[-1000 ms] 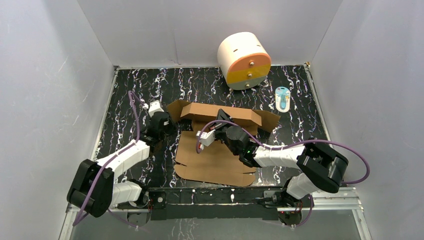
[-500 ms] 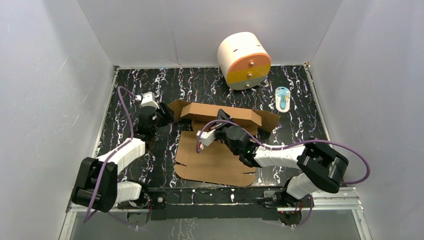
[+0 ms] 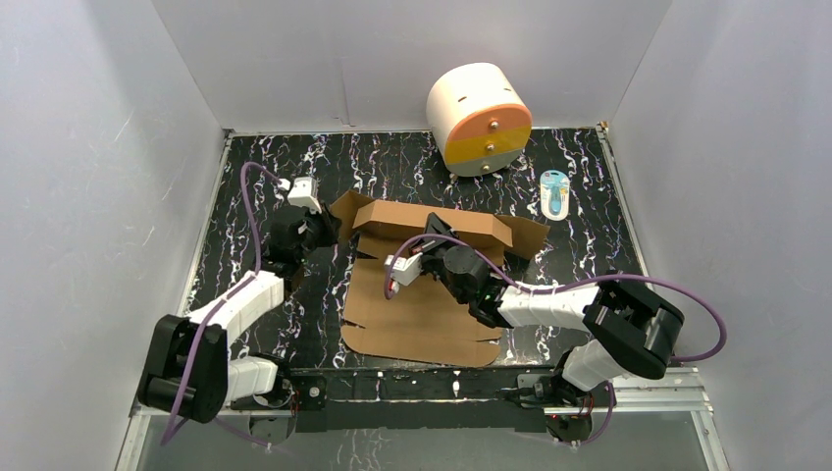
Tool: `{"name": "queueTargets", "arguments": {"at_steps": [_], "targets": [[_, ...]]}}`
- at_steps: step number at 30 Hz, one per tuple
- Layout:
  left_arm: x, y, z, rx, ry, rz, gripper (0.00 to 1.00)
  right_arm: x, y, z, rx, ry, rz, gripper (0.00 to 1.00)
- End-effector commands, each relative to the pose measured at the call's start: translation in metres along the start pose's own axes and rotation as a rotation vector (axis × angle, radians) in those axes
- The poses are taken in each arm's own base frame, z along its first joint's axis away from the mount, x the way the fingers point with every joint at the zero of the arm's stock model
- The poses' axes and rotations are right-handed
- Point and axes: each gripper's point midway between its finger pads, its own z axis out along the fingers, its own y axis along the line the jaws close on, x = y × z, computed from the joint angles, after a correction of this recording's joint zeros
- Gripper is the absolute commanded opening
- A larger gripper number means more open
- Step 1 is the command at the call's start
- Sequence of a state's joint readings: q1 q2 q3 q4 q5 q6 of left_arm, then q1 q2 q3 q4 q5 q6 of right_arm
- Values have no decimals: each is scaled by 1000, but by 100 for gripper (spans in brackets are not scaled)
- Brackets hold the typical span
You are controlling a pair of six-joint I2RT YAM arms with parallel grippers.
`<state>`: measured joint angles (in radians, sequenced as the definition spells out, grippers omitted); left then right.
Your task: Fold the paper box
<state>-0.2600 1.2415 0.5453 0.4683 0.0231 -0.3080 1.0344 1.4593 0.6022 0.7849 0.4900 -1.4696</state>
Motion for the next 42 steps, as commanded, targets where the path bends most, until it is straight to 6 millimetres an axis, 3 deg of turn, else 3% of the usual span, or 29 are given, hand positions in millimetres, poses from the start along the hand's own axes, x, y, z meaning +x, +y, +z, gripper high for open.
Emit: {"name": "queueTargets", "arguments": {"at_steps": [1, 8, 12, 20, 26, 34, 42], "targets": [[-50, -25, -20, 79, -95, -22, 9, -11, 7, 4, -45, -44, 13, 0], [-37, -28, -36, 71, -26, -88, 2, -11, 6, 6, -42, -42, 8, 0], [-27, -40, -40, 106, 26, -112, 0, -10, 7, 6, -43, -39, 8, 0], [-32, -57, -51, 128, 59, -220, 1, -10, 3, 9, -19, -31, 10, 0], [-30, -83, -58, 186, 95, -251, 2, -11, 2, 13, -4, -28, 6, 0], [-8, -100, -70, 202, 151, -225, 5, -14, -8, 14, 23, -38, 6, 0], [1, -123, -86, 290, 176, -238, 7, -16, -14, 18, 43, -46, -11, 0]]}}
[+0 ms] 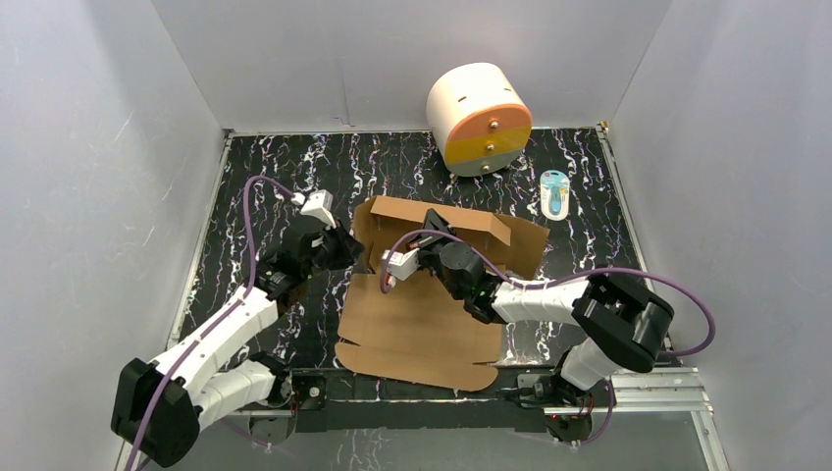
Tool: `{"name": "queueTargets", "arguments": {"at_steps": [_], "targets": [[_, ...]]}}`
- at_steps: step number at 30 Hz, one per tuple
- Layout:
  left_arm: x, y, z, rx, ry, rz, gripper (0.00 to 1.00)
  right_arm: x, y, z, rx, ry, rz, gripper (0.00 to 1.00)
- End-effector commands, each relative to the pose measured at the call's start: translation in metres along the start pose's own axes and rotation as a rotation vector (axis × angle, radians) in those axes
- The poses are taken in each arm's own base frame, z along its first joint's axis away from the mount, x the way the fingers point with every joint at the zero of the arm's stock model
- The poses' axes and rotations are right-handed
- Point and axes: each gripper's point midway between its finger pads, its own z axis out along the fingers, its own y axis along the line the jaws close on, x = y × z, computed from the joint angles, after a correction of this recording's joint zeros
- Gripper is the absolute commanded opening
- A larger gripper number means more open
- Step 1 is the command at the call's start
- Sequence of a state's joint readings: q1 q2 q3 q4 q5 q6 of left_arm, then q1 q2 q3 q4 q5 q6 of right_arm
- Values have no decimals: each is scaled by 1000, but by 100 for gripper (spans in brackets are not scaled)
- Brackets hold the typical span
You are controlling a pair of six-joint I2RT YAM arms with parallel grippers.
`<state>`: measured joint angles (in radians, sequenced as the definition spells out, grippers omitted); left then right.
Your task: Fold the paper box
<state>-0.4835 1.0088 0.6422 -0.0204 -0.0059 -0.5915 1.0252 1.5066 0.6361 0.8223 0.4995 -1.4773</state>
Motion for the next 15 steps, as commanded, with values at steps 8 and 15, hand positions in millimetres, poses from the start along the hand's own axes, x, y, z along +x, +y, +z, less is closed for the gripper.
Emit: {"name": "queueTargets", "arguments": {"at_steps": [8, 15], "targets": [[16, -53, -20, 219, 22, -39, 8, -20, -4, 5, 10, -87, -58, 0], [39, -44, -11, 211, 43, -34, 17, -24, 5, -6, 8, -115, -143, 0]]}}
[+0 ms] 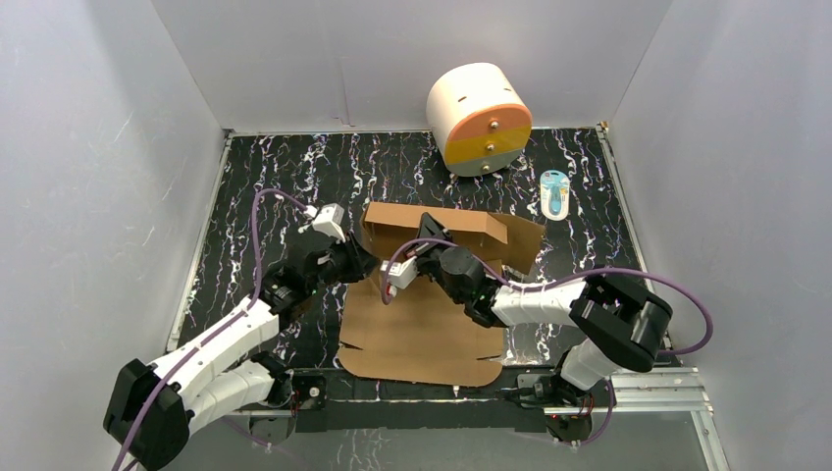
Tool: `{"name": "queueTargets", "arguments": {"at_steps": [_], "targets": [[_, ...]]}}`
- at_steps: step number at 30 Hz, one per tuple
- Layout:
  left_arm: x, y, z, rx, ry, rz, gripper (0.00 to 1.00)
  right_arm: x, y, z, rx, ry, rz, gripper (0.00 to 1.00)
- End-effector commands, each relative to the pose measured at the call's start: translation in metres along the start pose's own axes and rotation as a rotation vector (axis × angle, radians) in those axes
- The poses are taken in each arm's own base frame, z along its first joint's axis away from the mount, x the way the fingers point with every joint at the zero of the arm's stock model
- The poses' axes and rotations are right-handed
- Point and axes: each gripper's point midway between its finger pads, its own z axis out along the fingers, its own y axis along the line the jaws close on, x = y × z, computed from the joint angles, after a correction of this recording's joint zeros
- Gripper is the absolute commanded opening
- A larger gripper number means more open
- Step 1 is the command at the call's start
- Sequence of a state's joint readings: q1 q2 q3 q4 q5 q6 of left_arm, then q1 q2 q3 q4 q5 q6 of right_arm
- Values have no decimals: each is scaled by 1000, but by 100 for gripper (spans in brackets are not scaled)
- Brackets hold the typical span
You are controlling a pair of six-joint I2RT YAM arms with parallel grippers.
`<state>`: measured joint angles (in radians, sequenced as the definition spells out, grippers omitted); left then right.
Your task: Fold the paper box
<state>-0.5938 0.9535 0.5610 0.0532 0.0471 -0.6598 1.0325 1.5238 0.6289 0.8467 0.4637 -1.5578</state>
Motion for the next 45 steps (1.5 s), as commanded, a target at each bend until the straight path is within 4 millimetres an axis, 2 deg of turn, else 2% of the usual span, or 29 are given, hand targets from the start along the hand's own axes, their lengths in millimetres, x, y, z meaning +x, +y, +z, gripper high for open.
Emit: {"name": "queueTargets", "arguments": {"at_steps": [1, 8, 13, 22, 26, 30, 33, 37, 41, 43, 45], "targets": [[8, -7, 2, 56, -8, -13, 20, -16, 3, -9, 13, -74, -81, 0], [19, 1, 9, 70, -17, 17, 24, -17, 14, -18, 10, -72, -157, 0], [15, 0, 7, 87, -45, 52, 29, -17, 11, -20, 30, -65, -191, 0], [6, -9, -13, 140, -95, 106, 51, -14, 14, -20, 20, -47, -187, 0], [-3, -15, -26, 159, -131, 129, 56, -13, 15, -21, 14, -48, -179, 0], [-18, -15, -40, 115, -166, 140, 56, -14, 14, -19, 9, -47, -177, 0], [-37, -20, -53, 88, -202, 137, 56, -14, 15, -18, 0, -46, -172, 0], [-60, -6, -77, -72, -232, 130, 54, -14, 16, -18, -5, -46, -165, 0], [-76, 25, -102, -296, -257, 137, 50, -15, 15, -17, -4, -48, -157, 0], [-77, 43, -107, -404, -258, 141, 51, -15, 15, -17, -5, -50, -154, 0], [-75, 50, -102, -442, -241, 150, 52, -16, 15, -16, -4, -51, -153, 0]]}}
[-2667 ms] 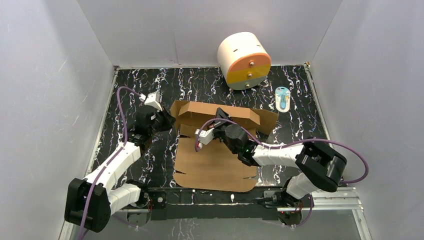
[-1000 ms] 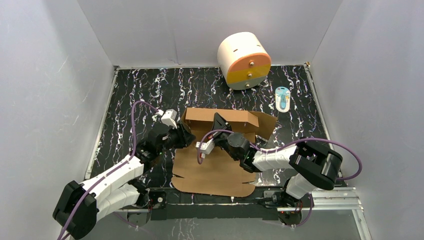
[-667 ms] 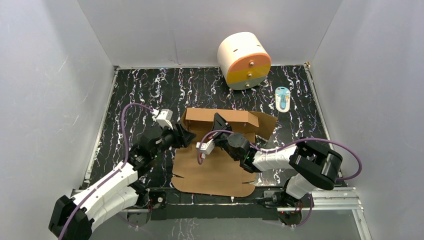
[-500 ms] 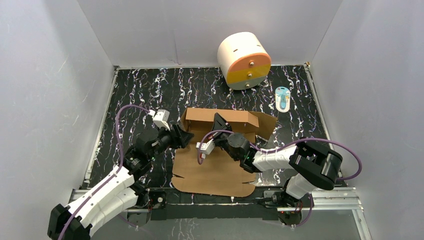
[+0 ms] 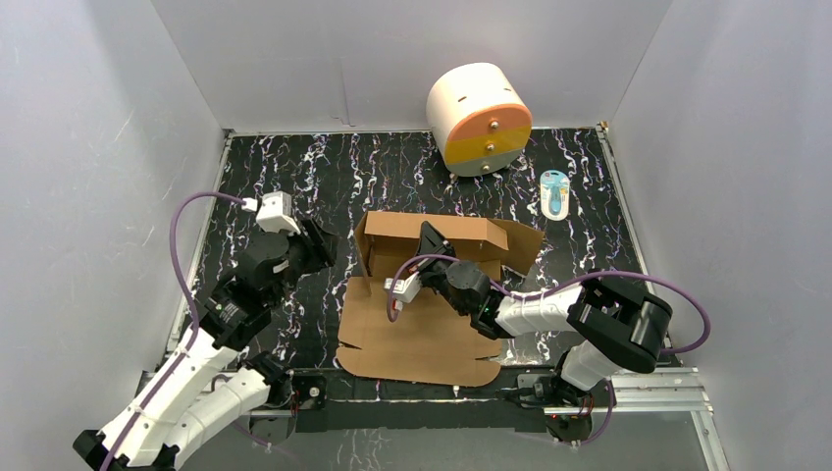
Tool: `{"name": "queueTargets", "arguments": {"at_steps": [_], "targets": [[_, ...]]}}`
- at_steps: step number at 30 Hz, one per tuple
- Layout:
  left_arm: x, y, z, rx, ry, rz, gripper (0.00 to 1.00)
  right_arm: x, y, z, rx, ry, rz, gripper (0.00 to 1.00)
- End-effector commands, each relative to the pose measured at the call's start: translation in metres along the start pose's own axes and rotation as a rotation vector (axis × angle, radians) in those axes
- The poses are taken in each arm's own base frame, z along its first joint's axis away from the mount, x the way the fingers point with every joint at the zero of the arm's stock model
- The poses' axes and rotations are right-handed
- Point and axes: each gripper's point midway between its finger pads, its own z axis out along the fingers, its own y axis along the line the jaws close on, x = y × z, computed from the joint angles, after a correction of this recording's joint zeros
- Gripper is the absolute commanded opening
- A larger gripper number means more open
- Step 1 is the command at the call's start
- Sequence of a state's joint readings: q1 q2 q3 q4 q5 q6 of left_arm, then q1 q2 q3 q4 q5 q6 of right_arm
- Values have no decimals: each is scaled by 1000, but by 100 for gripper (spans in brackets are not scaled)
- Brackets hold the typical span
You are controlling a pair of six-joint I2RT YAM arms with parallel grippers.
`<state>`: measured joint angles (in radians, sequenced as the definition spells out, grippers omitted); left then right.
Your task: Fold the paper box
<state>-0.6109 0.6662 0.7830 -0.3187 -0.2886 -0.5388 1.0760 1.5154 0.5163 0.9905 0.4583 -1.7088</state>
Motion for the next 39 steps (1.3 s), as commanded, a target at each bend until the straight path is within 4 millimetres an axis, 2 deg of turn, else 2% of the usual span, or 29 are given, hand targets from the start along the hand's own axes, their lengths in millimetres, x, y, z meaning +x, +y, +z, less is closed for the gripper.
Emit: {"name": "queueTargets", "arguments": {"at_steps": [1, 8, 13, 19, 22, 28, 39], "targets": [[19, 48, 0, -246, 72, 82, 53, -4, 8, 3, -46, -8, -13, 0], [53, 54, 36, -261, 106, 85, 57, -6, 3, 4, -45, -23, -5, 0], [60, 39, 62, -126, 14, 50, 63, -6, 2, 3, -48, -25, -5, 0], [74, 38, 84, 17, -9, 65, 66, -8, 3, 3, -57, -37, -4, 0], [87, 32, 90, 107, 5, 69, 66, -7, 3, 3, -58, -33, -6, 0], [99, 17, 99, 234, -4, 151, 66, -9, 4, 7, -64, -35, -10, 0], [94, 11, 113, 279, -55, 229, 67, -11, -5, 12, -53, -37, -24, 0]]}}
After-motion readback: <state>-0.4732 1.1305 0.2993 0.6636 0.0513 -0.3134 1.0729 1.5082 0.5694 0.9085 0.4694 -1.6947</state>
